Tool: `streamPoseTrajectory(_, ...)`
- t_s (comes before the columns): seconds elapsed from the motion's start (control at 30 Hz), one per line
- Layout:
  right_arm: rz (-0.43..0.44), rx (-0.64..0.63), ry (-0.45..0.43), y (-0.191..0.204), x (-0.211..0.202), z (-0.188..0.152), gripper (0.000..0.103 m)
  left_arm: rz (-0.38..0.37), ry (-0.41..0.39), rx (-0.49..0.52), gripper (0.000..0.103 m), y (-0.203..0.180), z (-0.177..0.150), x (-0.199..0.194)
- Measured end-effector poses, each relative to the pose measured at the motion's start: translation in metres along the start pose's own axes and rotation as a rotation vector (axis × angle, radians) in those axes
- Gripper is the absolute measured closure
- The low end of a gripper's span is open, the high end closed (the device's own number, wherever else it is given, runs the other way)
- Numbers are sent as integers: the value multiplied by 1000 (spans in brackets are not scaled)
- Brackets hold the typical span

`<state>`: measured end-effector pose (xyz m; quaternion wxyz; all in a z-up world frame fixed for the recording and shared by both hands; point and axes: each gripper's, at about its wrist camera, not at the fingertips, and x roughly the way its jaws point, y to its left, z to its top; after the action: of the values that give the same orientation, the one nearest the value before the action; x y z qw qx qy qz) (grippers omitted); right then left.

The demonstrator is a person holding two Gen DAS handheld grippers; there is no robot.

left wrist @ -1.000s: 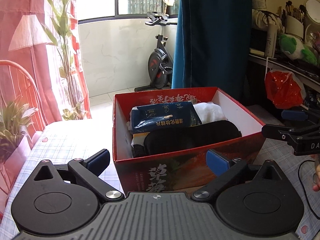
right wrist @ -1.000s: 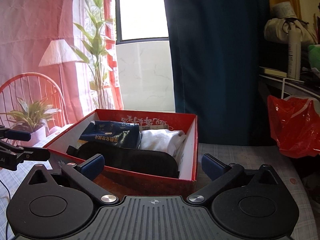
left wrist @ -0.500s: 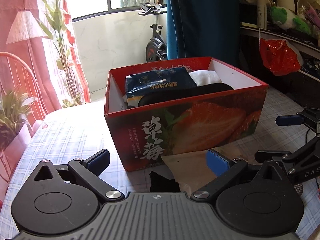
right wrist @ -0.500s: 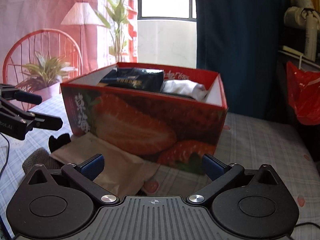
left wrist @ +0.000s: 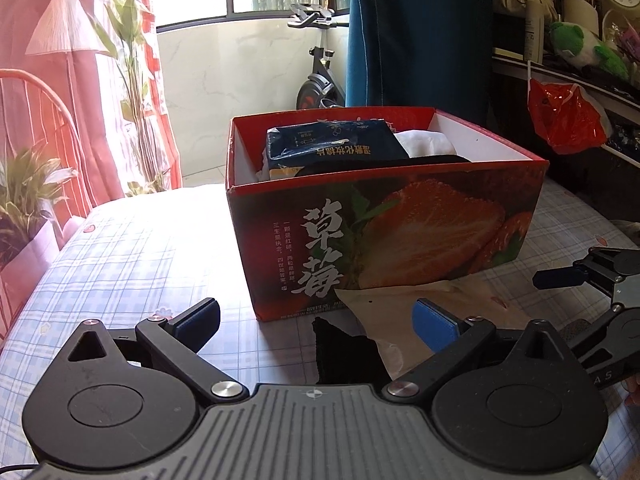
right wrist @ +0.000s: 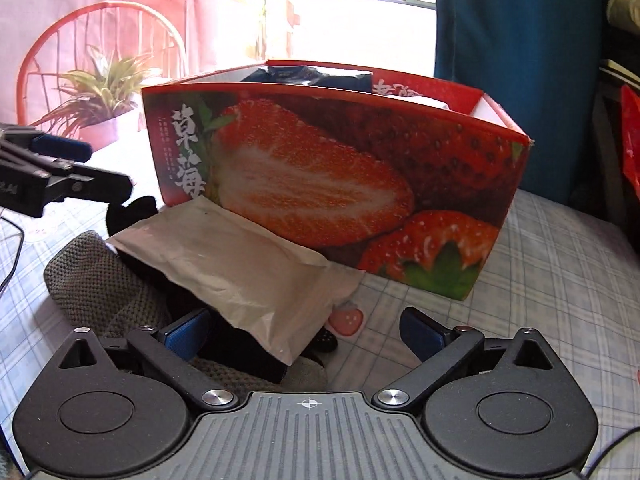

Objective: Organize soft objects
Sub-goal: 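Close both grippers on the edge of the clear cable bag, then lift the cable bag with both grippers over the red box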

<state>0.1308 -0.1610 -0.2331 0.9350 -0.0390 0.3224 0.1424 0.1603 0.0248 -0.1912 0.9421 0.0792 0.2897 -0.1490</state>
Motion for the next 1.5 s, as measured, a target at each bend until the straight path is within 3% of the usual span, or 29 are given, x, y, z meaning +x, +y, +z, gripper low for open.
streamPoseTrajectory(0.07, 27, 38, -9, -7, 0, 2, 18, 0, -11, 8, 0, 1, 0, 0)
streamPoseTrajectory(0.47, 136, 99, -111, -21, -8, 32, 47, -87, -49, 1, 3, 7, 6, -5)
streamPoseTrajectory(0.67, 163, 105, -120, -18, -5, 40, 58, -146, -34, 19, 21, 3, 4, 2)
streamPoseTrajectory(1.07, 180, 185, -136, -32, -1, 45, 61, -179, -37, 59, 27, -1, 13, 37)
streamPoseTrajectory(1.23, 182, 183, -141, -33, 0, 45, 61, -218, -3, 69, 51, -4, 14, 48)
streamPoseTrajectory(1.5, 158, 87, -146, -23, -1, 45, 54, -225, 10, 35, 56, -3, 9, 57)
